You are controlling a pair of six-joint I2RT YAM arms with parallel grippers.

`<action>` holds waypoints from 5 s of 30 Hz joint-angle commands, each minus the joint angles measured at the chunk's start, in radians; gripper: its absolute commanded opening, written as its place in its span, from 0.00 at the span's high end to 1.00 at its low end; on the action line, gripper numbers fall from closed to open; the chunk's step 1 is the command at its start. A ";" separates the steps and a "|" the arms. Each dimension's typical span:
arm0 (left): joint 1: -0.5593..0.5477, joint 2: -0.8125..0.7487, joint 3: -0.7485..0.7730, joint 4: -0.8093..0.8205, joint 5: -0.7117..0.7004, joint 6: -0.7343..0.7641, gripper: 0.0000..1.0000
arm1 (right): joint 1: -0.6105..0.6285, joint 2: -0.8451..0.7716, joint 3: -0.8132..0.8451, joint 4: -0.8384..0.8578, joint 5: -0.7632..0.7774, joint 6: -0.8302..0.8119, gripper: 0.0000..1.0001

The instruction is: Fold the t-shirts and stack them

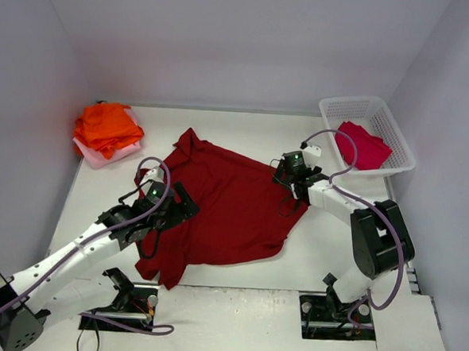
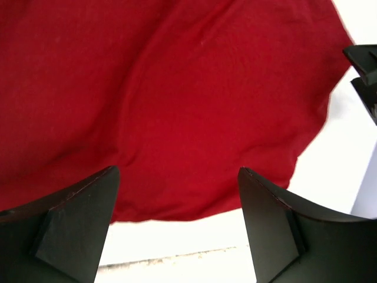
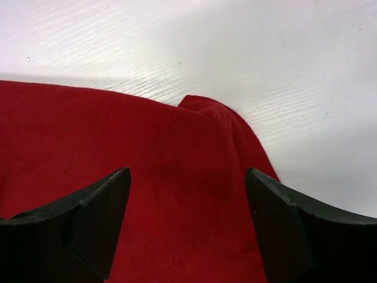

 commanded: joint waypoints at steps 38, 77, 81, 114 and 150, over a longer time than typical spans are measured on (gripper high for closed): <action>0.260 1.084 0.525 0.711 0.272 0.197 0.24 | -0.014 0.287 0.152 0.163 -0.013 -0.122 0.26; 0.372 0.959 0.412 0.773 0.322 0.138 0.24 | 0.081 -0.113 0.189 -0.260 0.129 -0.129 0.23; 0.369 0.945 0.415 0.764 0.318 0.140 0.24 | 0.084 -0.170 0.097 -0.311 0.102 -0.027 0.23; 0.395 1.117 0.643 0.708 0.310 0.143 0.24 | 0.197 -0.391 -0.172 -0.492 0.094 0.251 0.36; 0.474 1.169 0.596 0.779 0.342 0.117 0.24 | 0.335 -0.230 -0.166 -0.453 0.188 0.375 0.58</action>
